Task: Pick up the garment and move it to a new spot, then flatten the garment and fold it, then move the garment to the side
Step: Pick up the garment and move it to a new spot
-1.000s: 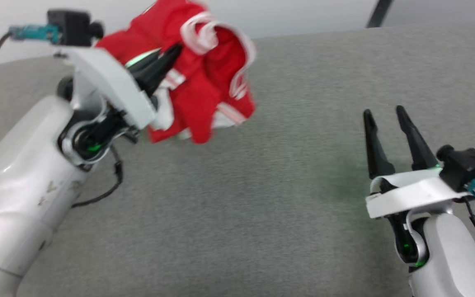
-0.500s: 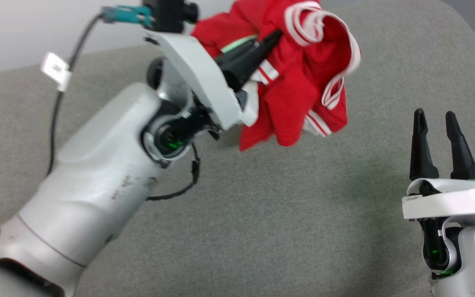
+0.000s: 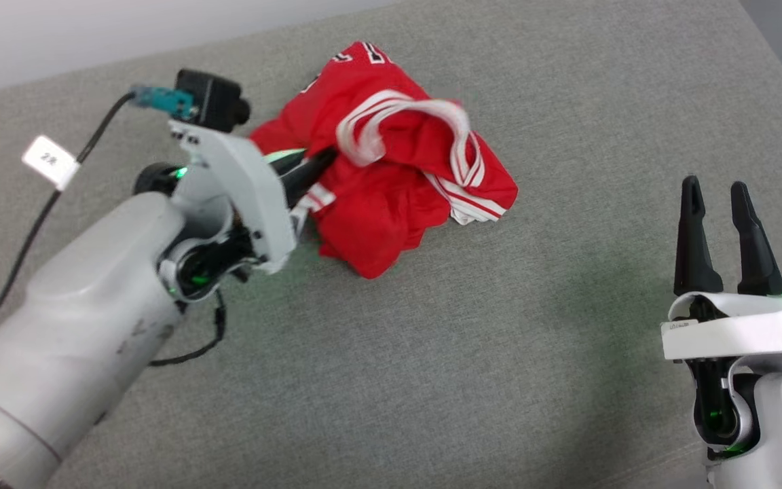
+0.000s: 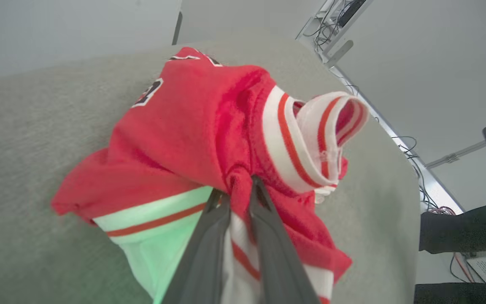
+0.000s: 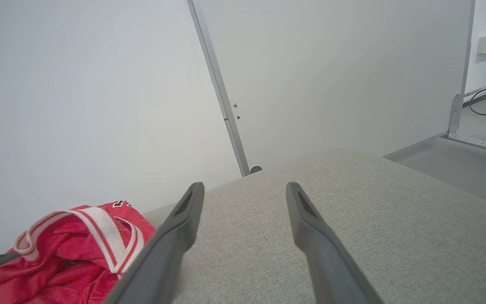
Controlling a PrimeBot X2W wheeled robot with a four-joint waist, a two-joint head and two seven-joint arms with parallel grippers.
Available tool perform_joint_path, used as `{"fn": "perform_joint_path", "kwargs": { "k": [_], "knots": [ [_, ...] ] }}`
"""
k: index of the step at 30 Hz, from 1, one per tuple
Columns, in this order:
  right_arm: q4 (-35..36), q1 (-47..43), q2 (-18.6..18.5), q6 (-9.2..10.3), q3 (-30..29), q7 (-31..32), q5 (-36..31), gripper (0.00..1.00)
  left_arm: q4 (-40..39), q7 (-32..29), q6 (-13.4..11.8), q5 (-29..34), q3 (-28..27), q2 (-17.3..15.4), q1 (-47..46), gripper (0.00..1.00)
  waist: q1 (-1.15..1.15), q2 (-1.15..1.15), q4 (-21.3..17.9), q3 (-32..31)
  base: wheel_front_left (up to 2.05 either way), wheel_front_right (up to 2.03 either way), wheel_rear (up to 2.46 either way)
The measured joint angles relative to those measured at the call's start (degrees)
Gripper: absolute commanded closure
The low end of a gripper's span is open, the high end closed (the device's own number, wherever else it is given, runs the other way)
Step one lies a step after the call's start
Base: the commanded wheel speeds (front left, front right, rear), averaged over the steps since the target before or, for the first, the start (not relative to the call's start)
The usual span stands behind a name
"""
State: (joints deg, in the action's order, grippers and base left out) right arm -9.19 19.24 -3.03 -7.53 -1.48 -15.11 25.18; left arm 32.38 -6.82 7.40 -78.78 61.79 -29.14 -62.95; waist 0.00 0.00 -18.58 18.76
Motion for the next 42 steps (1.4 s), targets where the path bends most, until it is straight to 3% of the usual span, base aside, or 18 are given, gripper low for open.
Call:
{"fn": "perform_joint_path", "kwargs": {
  "k": [8,17,18,19,20,31,42],
  "knots": [
    [-0.43,-0.07,0.03,0.0,0.09,0.0,-0.01,0.0,4.19,-4.68,0.01,4.81,8.77,-1.85,0.13,1.0,0.0,0.0,1.44,-0.17,0.0,0.0,0.0],
    [0.25,1.32,0.02,0.0,0.91,0.0,-0.25,0.0,7.61,-8.04,0.22,9.4,10.72,-0.07,-1.21,1.0,0.0,0.0,1.21,1.52,0.0,0.0,0.0],
    [0.26,1.33,0.02,0.0,1.01,0.0,-0.37,0.0,7.71,-8.03,0.23,9.39,10.73,-0.05,-1.24,0.85,0.0,0.0,1.12,1.64,0.0,0.0,0.0],
    [0.25,1.33,0.02,0.0,1.04,0.0,-0.41,0.0,7.78,-7.92,0.23,9.38,10.74,-0.04,-1.28,0.62,0.0,0.0,1.05,1.74,0.0,0.0,0.0],
    [0.25,1.32,0.02,0.0,1.02,0.0,-0.47,0.0,7.78,-7.26,0.23,9.38,10.82,-0.03,-1.31,0.0,0.0,0.0,1.04,1.81,0.0,0.0,0.0],
    [-2.82,1.14,0.04,0.0,2.64,0.0,-5.3,0.0,6.03,-0.07,0.14,4.05,11.37,0.71,-1.27,0.0,0.0,0.0,3.9,-0.88,0.0,0.0,0.0],
    [-8.08,-0.37,-2.21,0.0,2.86,0.0,-8.72,0.0,3.21,15.66,0.14,-2.27,9.53,-0.12,6.72,0.0,0.0,0.0,10.14,-6.44,0.0,0.0,0.0]
  ]
}}
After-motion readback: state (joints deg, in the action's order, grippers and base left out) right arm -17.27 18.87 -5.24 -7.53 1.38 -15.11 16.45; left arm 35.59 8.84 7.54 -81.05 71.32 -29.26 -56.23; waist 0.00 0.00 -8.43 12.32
